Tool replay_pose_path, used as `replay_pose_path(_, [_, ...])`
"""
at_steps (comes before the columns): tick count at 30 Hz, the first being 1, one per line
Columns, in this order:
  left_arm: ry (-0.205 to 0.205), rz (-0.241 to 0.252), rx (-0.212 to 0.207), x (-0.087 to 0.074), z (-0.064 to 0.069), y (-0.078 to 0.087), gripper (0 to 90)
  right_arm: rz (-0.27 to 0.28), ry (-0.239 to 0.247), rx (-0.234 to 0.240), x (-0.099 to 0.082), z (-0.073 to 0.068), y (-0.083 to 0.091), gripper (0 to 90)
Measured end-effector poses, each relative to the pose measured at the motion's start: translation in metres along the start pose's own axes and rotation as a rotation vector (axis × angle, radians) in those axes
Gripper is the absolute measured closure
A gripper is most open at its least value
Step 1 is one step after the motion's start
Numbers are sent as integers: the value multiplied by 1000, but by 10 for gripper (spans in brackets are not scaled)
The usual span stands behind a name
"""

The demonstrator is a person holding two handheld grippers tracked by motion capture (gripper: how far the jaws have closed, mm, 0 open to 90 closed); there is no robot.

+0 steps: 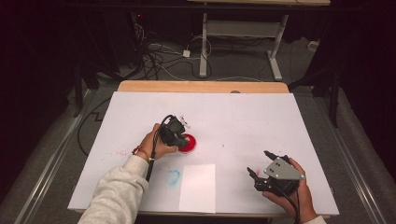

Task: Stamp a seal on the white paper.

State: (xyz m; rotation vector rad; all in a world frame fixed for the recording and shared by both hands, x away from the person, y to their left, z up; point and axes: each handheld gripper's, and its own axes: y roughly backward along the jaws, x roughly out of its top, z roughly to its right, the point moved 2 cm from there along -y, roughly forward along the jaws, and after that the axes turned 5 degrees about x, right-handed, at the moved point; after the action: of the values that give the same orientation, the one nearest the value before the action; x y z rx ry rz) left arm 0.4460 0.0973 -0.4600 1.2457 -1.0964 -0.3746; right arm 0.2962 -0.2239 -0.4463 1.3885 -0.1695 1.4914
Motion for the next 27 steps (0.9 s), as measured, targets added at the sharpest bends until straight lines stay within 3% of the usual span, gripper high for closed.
replay_pose_path(8, [-25, -18, 48, 2, 6, 0, 741, -3, 4, 3, 1, -1, -1, 246])
replay_pose_path(14, [9, 8, 10, -1, 2, -1, 740, -4, 3, 3, 1, -1, -2, 246])
replay_pose_path(18, [-14, -7, 44, 1, 6, 0, 740, -4, 3, 4, 1, -1, -2, 246])
replay_pose_path(22, [3, 3, 32, 0, 5, -1, 740, -5, 5, 3, 1, -1, -2, 246])
replay_pose_path(27, [-17, -7, 55, 1, 8, -1, 740, -6, 6, -2, 1, 0, -2, 246])
